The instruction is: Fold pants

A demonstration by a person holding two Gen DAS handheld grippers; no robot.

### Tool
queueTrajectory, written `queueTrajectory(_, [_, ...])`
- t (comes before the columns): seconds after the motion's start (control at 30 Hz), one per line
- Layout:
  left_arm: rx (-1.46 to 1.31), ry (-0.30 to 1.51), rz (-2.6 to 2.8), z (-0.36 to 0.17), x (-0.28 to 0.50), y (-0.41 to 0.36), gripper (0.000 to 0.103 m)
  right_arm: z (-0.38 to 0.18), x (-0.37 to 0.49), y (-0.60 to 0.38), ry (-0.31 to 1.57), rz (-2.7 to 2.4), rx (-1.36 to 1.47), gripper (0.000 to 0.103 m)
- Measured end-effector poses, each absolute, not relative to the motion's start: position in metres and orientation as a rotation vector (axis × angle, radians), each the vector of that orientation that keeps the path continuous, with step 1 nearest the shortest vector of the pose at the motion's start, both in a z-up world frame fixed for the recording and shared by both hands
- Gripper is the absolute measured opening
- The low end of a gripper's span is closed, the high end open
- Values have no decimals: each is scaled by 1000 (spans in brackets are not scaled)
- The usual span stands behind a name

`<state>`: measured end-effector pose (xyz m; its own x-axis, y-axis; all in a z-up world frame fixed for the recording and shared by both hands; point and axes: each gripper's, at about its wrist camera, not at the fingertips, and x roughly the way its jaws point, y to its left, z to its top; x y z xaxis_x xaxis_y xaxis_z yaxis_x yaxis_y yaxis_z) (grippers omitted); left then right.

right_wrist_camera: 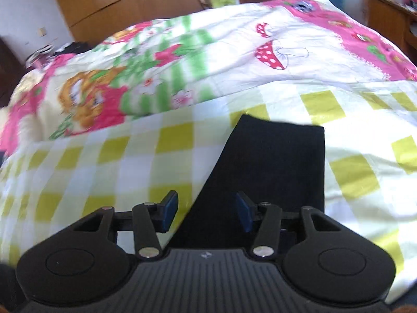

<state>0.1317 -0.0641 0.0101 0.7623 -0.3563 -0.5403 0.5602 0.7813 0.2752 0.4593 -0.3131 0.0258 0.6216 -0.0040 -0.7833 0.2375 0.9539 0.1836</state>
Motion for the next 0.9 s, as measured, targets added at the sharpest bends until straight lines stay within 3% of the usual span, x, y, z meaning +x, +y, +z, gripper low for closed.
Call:
queueTrajectory(0.1, [442,502,-518,4,144,-69,33,3,492,-316,953,-222,235,52])
queueTrajectory(0.17, [438,510,-513,0,148,-71,33,-12,503,-325,967,-282,190,43])
queueTrajectory(0.23, [452,506,-500,-3,149,-73,33,-16,495,-345,956,-298,260,7])
queueTrajectory(0.27, [456,505,-497,-4,148,-74,33,-12,485,-357,946,-267,332,5])
queueTrajectory(0.43, [497,492,-505,2,142,-77,27,39,401,-410,787,-139,485,5])
queueTrajectory(0.63, [575,407,-523,24,111,-93,26,101,240,-490,570,-87,654,5])
queueTrajectory(0.9, [723,414,-612,17,73,-129,26,25,108,-545,615,-225,826,3])
